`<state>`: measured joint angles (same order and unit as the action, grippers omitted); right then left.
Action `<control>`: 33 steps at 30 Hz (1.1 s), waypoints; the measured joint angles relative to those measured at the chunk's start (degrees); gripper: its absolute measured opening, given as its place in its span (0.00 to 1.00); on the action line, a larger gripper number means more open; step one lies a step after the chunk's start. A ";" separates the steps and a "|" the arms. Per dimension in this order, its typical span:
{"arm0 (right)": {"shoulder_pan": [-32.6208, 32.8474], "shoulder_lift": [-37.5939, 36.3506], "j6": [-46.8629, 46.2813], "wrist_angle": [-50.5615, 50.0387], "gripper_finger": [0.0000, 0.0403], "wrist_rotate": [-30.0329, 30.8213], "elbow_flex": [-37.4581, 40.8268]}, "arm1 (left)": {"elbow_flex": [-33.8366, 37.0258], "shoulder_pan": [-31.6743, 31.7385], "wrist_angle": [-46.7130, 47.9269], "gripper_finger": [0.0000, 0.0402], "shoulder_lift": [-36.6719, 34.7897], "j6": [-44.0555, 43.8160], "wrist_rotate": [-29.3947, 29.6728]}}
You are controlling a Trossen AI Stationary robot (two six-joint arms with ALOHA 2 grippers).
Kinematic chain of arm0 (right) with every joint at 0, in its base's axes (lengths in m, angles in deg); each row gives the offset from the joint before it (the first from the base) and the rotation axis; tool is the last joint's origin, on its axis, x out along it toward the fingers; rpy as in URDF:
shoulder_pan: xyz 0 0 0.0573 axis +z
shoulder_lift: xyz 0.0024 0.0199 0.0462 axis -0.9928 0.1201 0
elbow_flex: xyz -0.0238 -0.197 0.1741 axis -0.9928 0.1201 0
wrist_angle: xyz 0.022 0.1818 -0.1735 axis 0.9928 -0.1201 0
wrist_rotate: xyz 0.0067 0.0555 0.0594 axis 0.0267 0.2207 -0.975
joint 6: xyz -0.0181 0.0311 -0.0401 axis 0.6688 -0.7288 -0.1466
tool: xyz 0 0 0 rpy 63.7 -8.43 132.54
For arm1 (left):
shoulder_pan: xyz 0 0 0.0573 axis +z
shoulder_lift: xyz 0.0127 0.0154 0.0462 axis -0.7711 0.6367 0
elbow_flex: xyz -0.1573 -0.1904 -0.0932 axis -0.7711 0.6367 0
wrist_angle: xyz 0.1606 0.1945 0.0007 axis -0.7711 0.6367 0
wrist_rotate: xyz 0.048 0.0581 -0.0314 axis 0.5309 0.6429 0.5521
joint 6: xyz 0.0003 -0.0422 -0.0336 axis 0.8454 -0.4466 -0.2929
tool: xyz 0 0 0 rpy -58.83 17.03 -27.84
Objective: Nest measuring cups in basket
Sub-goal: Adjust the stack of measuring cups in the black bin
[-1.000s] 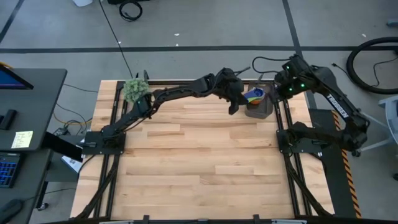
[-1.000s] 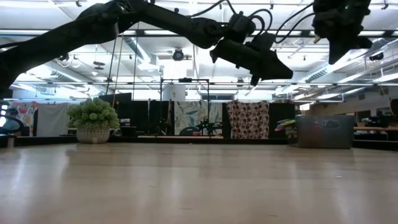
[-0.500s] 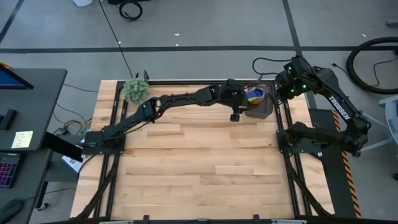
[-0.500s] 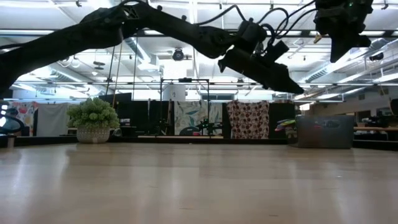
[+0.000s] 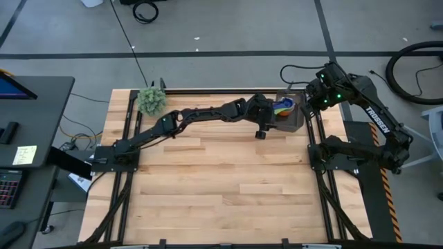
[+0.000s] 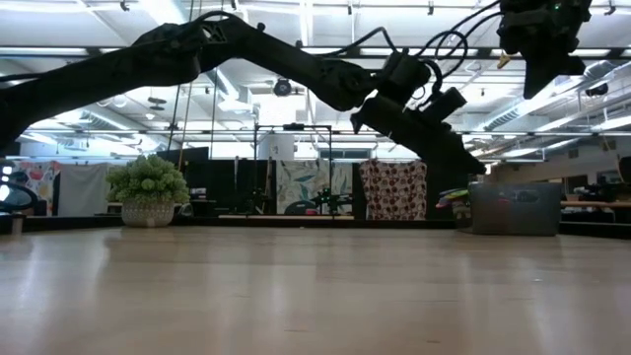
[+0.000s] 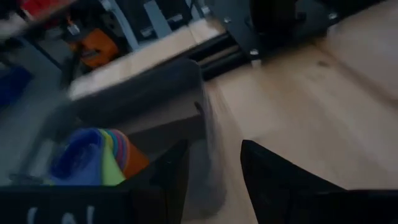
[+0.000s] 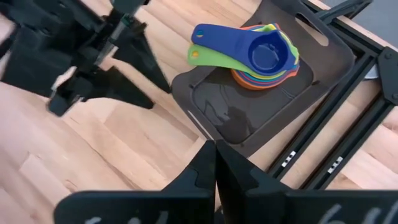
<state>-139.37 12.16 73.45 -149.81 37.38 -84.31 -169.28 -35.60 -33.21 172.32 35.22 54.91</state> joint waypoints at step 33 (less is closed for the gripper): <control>-0.04 1.44 -18.77 -3.51 0.02 9.18 0.00 | 0.02 0.70 -2.49 0.37 2.42 5.52 0.81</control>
<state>-139.42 13.60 54.67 -153.31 46.56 -84.31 -169.26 -34.89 -35.70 174.74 40.75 55.73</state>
